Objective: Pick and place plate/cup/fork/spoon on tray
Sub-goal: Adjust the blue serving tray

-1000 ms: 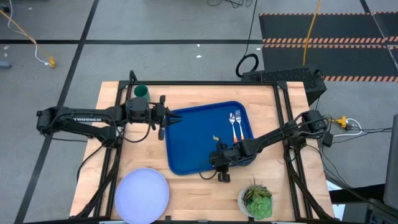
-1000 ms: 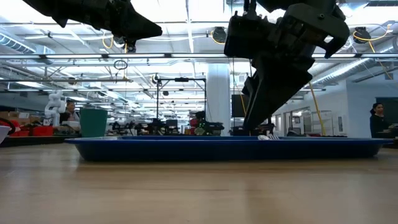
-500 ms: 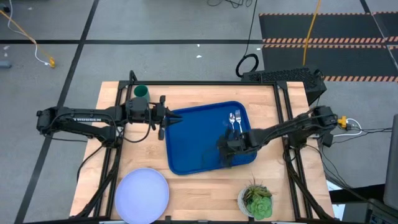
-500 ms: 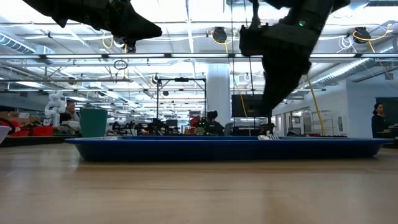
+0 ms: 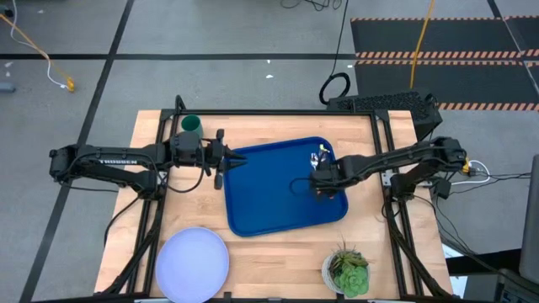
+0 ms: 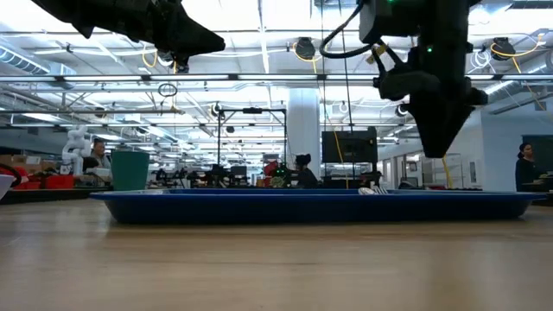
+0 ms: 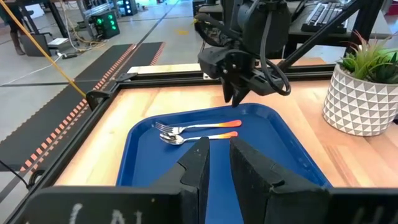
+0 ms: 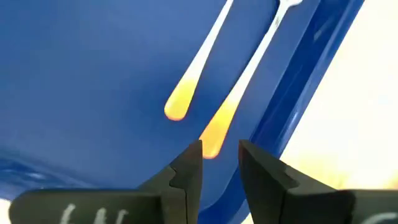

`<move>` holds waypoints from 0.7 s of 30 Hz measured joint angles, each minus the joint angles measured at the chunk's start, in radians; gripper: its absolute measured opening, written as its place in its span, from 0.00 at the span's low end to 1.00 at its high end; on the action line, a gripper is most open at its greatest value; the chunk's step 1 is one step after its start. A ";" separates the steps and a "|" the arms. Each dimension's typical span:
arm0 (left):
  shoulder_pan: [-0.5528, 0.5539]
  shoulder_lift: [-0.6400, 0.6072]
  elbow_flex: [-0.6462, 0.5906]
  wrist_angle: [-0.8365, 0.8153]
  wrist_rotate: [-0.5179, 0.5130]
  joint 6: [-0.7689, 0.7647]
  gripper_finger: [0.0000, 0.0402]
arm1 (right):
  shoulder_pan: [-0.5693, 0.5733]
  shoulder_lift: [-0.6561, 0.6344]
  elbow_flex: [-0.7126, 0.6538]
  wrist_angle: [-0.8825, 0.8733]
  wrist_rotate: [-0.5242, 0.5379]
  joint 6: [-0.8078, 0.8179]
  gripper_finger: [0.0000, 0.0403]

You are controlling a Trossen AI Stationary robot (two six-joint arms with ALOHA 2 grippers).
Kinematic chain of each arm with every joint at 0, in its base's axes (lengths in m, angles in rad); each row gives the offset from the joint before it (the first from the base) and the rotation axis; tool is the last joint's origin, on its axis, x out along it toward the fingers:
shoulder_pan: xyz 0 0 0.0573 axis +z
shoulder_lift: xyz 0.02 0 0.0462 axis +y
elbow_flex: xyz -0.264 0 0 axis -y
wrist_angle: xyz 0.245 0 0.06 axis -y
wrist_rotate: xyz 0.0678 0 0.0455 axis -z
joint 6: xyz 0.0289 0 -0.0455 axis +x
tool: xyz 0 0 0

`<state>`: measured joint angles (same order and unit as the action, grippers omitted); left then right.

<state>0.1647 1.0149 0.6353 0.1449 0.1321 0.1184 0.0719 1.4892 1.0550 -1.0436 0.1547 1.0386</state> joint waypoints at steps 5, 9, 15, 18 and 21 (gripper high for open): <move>0.000 0.000 0.000 0.000 0.000 0.000 0.17 | -0.001 -0.001 0.000 -0.085 0.007 0.000 0.24; 0.000 0.000 0.000 -0.001 0.000 -0.001 0.17 | 0.000 0.000 -0.045 -0.098 0.027 -0.022 0.25; 0.000 0.000 0.000 -0.008 0.000 0.000 0.17 | 0.010 0.000 -0.087 -0.083 0.027 -0.053 0.37; 0.000 0.000 0.000 -0.009 0.000 -0.001 0.17 | 0.009 0.000 -0.102 -0.084 0.028 -0.055 0.46; 0.000 0.000 0.000 -0.009 0.000 -0.001 0.17 | 0.006 0.000 -0.110 -0.083 0.032 -0.056 0.54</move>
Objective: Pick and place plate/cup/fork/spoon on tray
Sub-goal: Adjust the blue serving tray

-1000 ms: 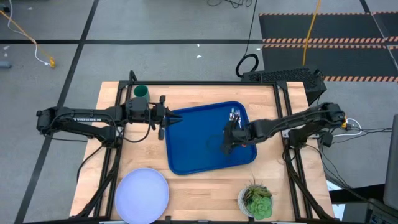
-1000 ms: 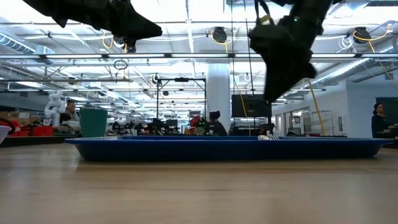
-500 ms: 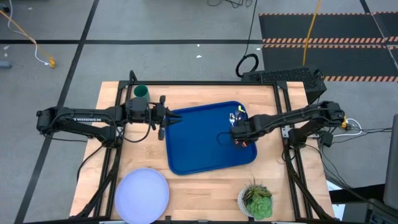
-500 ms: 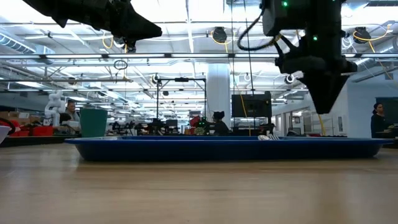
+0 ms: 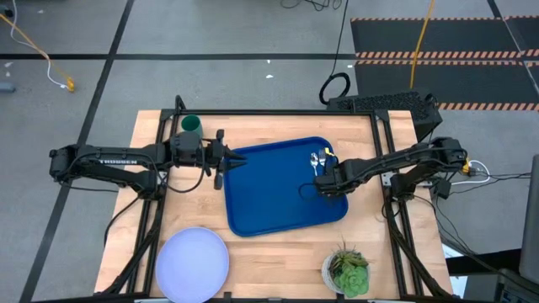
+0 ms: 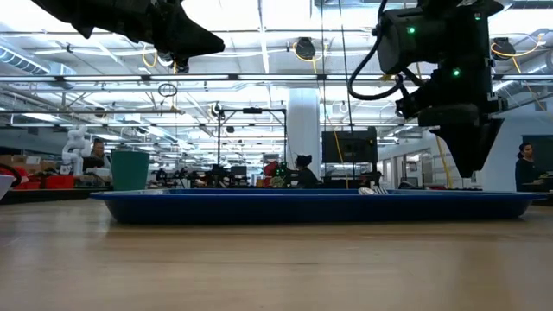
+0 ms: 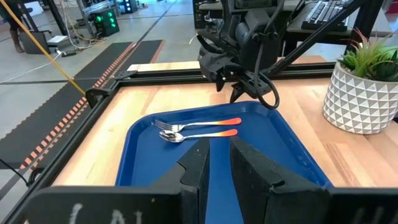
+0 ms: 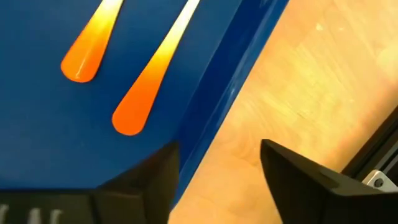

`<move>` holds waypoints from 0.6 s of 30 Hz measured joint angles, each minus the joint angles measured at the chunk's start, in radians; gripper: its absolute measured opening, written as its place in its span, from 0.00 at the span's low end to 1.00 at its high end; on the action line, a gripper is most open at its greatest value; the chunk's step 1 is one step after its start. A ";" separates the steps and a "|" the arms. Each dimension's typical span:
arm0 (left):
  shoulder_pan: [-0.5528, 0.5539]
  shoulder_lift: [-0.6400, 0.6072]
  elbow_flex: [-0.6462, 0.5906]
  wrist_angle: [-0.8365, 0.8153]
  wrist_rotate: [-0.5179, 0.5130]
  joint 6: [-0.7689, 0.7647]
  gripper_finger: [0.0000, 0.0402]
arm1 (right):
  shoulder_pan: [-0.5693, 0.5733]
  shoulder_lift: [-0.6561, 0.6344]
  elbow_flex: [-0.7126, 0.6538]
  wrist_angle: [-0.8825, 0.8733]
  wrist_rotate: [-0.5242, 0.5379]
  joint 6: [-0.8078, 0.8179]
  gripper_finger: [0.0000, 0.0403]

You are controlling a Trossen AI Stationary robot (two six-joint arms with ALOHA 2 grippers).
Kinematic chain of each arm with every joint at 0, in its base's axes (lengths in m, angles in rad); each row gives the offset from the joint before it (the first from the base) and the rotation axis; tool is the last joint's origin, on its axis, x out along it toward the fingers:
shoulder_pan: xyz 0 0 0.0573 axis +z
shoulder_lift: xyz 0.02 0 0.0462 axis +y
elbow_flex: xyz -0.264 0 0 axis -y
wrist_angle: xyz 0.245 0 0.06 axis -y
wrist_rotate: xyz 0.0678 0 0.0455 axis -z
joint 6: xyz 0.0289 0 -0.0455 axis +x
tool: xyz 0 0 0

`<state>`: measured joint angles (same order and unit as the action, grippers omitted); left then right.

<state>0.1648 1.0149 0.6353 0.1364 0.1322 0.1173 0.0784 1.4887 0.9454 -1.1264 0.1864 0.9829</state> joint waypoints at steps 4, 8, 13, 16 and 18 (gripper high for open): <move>0.000 0.000 0.000 0.000 0.000 0.000 0.17 | 0.000 0.000 -0.009 0.003 0.037 0.004 0.61; 0.000 0.000 0.000 -0.005 0.000 -0.003 0.17 | -0.001 0.000 -0.040 0.023 0.052 0.030 0.62; 0.000 0.000 0.000 -0.005 0.000 -0.003 0.17 | -0.001 0.000 -0.103 0.092 0.047 0.050 0.61; 0.000 0.000 0.000 -0.005 0.000 -0.003 0.17 | -0.001 0.000 -0.124 0.120 0.044 0.053 0.61; 0.000 0.000 0.000 -0.006 0.000 -0.003 0.17 | -0.001 0.000 -0.131 0.145 0.021 0.053 0.61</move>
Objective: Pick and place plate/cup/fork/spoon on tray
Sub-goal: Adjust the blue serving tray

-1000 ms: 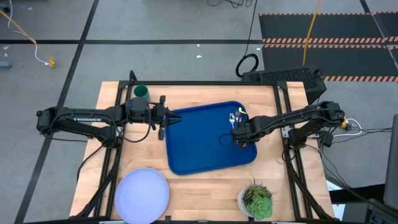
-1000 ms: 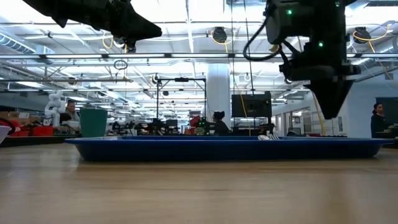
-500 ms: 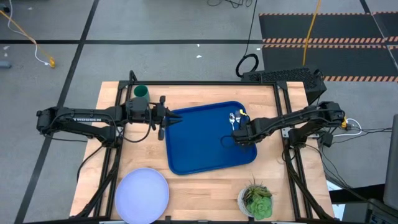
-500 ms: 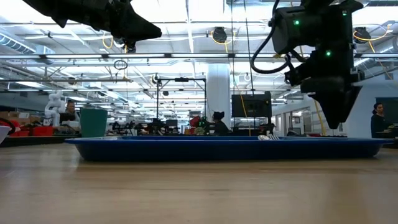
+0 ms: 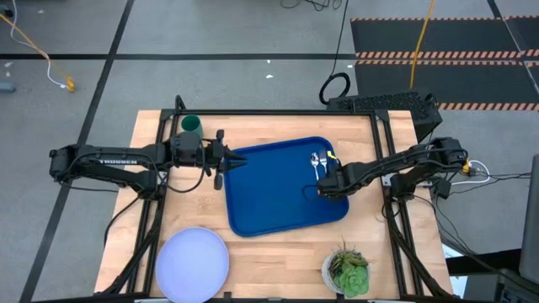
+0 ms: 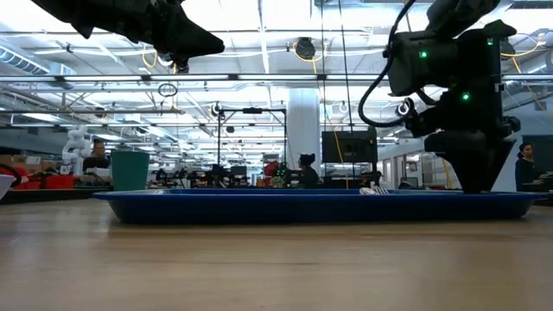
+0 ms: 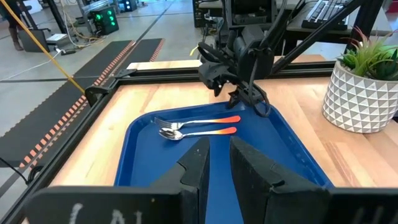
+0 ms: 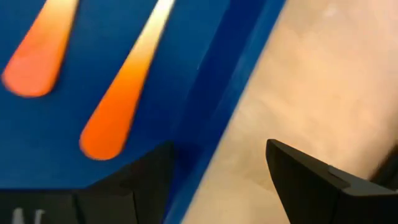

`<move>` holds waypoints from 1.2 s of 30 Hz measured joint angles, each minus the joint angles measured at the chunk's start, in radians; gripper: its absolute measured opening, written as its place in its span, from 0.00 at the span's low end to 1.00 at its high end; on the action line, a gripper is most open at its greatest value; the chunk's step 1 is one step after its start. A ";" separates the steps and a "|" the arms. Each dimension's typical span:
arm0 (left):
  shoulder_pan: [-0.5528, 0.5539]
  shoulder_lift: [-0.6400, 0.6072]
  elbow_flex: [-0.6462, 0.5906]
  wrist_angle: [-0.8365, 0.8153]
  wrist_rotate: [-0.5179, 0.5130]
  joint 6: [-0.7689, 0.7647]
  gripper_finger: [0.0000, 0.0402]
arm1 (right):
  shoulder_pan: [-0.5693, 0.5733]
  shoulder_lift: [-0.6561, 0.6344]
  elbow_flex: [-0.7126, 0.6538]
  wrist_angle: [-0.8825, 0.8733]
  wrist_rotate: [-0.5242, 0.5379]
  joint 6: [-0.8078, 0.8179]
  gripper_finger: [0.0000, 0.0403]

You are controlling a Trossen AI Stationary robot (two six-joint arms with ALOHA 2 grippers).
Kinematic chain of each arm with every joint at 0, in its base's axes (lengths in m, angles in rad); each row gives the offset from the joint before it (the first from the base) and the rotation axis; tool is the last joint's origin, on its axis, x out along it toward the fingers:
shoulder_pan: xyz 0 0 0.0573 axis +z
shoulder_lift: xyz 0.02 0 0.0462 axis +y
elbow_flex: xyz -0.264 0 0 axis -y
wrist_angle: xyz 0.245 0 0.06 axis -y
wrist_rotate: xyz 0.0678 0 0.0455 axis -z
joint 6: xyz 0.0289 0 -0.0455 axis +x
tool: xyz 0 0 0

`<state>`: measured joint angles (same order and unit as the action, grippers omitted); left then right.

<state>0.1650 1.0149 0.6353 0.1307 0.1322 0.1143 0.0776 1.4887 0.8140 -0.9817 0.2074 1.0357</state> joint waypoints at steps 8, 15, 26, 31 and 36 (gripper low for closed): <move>0.000 0.000 0.000 -0.001 0.000 -0.004 0.17 | 0.000 0.000 -0.018 0.113 -0.083 0.000 0.61; 0.000 0.000 0.000 -0.009 0.000 -0.005 0.17 | 0.000 0.000 -0.018 0.138 -0.128 0.018 0.61; 0.000 0.000 0.000 -0.009 0.000 -0.008 0.17 | 0.002 0.000 -0.018 0.246 -0.197 0.022 0.61; 0.000 0.000 0.000 -0.009 0.000 -0.012 0.17 | 0.003 0.000 -0.018 0.306 -0.238 0.046 0.61; 0.000 0.000 0.000 -0.015 0.000 -0.015 0.17 | 0.016 0.000 -0.018 0.352 -0.255 0.076 0.61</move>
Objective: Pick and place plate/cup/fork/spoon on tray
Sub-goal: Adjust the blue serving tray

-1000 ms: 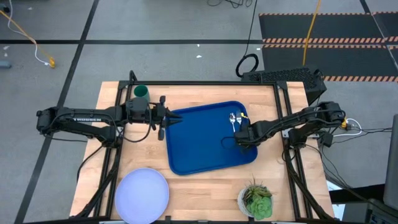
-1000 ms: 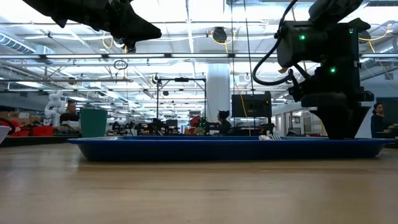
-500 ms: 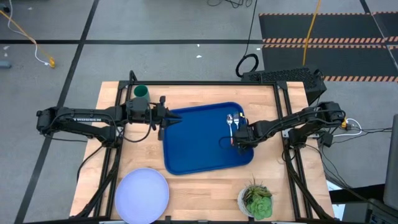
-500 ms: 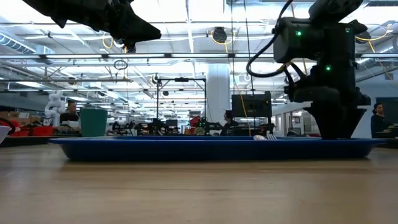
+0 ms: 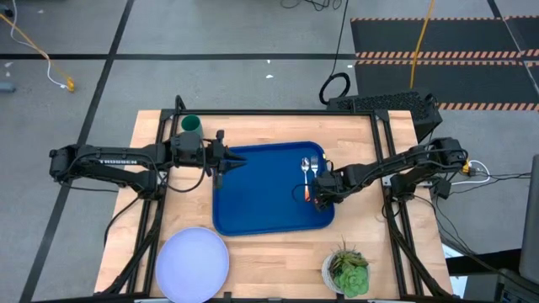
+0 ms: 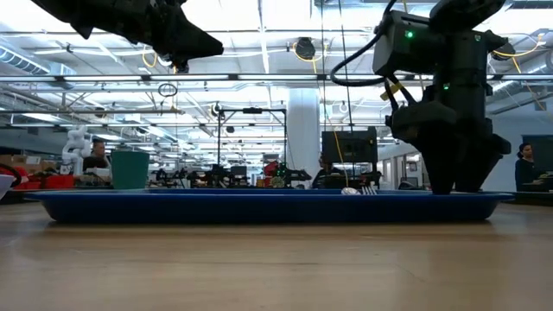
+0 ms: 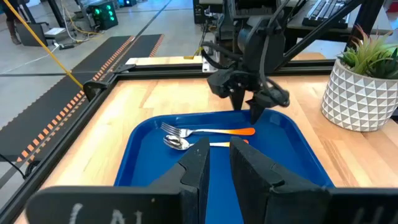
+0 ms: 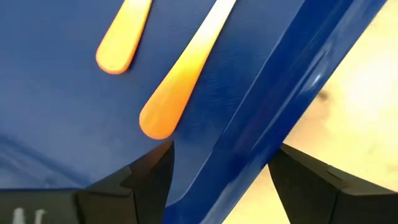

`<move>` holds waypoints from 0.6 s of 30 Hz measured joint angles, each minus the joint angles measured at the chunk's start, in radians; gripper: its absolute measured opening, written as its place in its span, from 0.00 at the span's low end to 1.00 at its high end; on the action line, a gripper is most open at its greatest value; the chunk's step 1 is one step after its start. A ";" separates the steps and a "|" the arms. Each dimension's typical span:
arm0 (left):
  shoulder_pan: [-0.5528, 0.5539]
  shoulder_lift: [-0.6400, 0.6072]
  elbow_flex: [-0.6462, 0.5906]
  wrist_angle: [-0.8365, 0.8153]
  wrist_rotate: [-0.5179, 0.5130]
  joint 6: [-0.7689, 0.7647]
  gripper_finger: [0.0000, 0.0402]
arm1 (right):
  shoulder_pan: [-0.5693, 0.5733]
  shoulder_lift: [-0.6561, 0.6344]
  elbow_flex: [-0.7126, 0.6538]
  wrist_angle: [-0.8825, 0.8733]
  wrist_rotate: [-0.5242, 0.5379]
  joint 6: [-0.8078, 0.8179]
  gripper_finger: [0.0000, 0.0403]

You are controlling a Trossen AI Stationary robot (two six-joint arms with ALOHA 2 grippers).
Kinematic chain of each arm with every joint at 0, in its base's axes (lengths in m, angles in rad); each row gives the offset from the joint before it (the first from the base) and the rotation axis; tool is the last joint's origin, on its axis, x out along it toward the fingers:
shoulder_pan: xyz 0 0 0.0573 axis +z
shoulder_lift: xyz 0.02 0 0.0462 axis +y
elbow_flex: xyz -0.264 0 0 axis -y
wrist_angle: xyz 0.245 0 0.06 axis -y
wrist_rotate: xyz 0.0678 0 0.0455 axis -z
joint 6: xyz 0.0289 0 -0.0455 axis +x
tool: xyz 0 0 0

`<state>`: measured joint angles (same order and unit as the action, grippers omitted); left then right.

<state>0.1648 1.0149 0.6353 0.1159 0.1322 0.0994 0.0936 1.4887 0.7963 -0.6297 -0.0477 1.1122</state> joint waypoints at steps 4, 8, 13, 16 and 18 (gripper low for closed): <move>0.000 0.000 0.000 -0.009 0.000 0.000 0.17 | 0.013 0.000 0.000 0.007 -0.028 0.003 0.61; 0.000 0.000 0.000 -0.009 0.000 0.000 0.17 | 0.013 0.000 0.000 0.001 -0.028 -0.009 0.61; 0.000 0.000 0.000 -0.009 0.000 0.000 0.17 | 0.013 0.000 0.000 -0.023 -0.029 -0.064 0.61; 0.000 0.000 0.000 -0.009 0.000 0.000 0.17 | 0.010 -0.021 0.000 -0.041 -0.032 -0.075 0.61; 0.000 0.000 0.000 -0.008 0.000 0.000 0.17 | 0.006 -0.049 0.000 -0.050 -0.032 -0.075 0.61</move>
<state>0.1646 1.0149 0.6353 0.1079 0.1322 0.0998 0.0998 1.4402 0.7963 -0.6801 -0.0799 1.0369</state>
